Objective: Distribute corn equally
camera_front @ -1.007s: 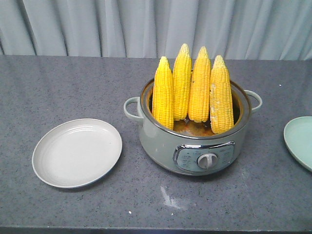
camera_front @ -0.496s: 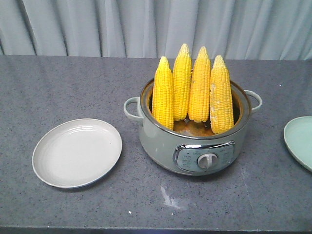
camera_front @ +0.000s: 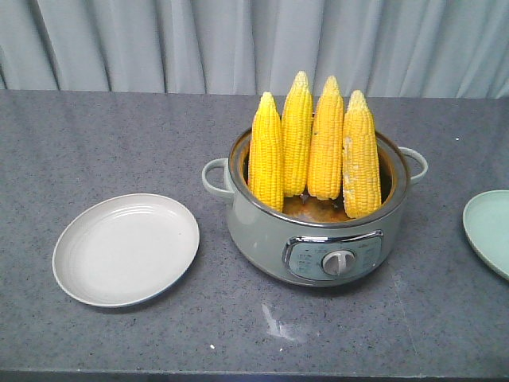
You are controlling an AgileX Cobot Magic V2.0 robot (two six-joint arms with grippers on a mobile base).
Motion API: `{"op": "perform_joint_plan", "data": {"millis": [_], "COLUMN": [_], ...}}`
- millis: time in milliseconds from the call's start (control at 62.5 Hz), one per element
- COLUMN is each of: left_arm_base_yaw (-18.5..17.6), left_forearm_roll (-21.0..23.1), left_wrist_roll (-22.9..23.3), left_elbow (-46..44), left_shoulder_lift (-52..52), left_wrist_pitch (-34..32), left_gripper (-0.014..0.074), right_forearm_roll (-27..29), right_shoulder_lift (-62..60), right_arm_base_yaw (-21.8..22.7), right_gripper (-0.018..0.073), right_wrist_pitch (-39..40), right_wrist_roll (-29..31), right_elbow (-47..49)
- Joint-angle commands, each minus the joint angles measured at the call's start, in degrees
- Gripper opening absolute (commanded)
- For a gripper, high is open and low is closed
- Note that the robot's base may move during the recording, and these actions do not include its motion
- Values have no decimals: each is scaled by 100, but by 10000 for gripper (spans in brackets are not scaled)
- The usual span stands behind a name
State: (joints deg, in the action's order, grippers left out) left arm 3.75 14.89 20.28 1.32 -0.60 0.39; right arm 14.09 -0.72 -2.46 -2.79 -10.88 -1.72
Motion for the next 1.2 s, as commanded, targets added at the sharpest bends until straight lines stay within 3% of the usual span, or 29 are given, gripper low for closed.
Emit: {"op": "perform_joint_plan", "data": {"millis": [0,128,336,464,560,704,800,911,1183], "left_arm_base_yaw": [10,10,-9,-9,-9,-9,-9,-9,-9], "left_forearm_roll": [67,71,63,27,-87,-72,299,1312,4067], "left_wrist_roll": [141,271,1551,1555,1213,233,-398,-1531,-4762], "left_elbow": [60,24,-32,-574,-1188,-2177,-2738,-3227,-3888], "left_shoulder_lift": [-92,-92,-92,-86,-67,294,772,1410,2668], "left_wrist_pitch": [-459,-594,-841,-483,25,1188,1936,2469,2989], "left_gripper": [-7,-7,-7,-7,-7,-7,-7,-7,-7], "right_forearm_roll": [3,11,286,236,197,331,549,827,1329], "right_shoulder_lift": [-7,-7,-7,16,289,1065,1722,2400,2869], "right_arm_base_yaw": [18,18,6,4,4,4,4,4,4], "right_gripper": [-2,-2,-2,-2,-2,-2,-2,-2,8], "right_wrist_pitch": [535,624,540,-264,-1058,-2007,-2298,-2170,-1665], "right_wrist_roll": [-2,-2,-172,72,606,1489,2148,2686,2775], "right_elbow": [-50,-50,172,910,1625,2619,3205,3678,3755]}}
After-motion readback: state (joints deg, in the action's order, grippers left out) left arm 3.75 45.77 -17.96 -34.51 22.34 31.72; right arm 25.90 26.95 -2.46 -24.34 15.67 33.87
